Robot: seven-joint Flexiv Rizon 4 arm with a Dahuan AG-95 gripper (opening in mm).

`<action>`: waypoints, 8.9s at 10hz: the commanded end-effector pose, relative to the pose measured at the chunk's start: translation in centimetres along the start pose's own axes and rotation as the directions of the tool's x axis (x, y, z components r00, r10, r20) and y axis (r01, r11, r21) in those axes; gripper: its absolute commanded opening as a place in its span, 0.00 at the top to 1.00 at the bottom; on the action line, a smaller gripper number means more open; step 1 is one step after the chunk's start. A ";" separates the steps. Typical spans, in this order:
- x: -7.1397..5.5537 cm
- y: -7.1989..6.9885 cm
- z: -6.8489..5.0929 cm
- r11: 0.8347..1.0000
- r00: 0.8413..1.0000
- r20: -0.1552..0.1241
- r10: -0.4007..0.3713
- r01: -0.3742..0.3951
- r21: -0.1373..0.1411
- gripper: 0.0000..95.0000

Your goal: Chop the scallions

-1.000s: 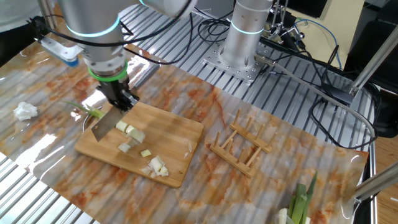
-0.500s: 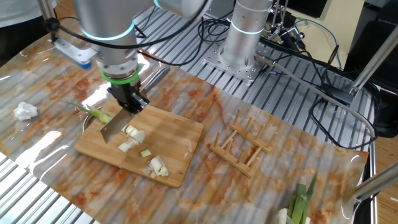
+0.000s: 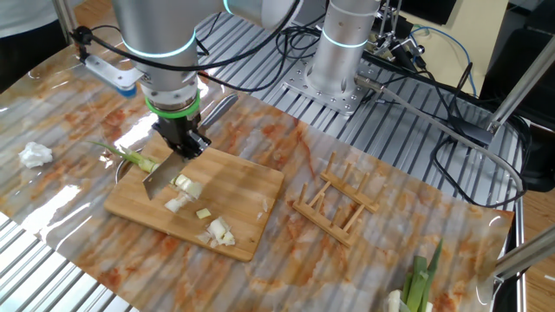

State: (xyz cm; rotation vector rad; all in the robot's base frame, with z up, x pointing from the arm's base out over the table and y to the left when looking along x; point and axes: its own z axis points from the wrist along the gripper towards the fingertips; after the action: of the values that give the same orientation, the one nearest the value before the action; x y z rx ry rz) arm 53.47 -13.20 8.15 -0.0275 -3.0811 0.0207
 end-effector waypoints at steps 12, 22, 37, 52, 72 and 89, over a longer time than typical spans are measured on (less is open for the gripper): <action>-0.7 -1.8 5.0 0.999 0.998 0.033 -0.049 0.050 -0.018 1.00; -0.3 -1.9 3.1 0.999 1.000 0.005 -0.026 0.026 -0.026 1.00; -0.2 -4.3 -0.8 0.998 0.999 0.001 -0.047 0.047 -0.034 1.00; -0.7 -2.8 -0.4 0.998 0.998 0.009 -0.058 0.059 -0.029 1.00; -1.5 -2.7 1.5 0.998 0.999 0.005 -0.054 0.054 -0.022 1.00; -1.2 -2.6 6.7 0.998 0.998 0.040 -0.053 0.054 -0.039 1.00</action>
State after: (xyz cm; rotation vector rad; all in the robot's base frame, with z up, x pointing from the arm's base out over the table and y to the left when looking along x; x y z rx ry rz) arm 54.80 -15.86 3.39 0.0705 -3.1424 -0.0178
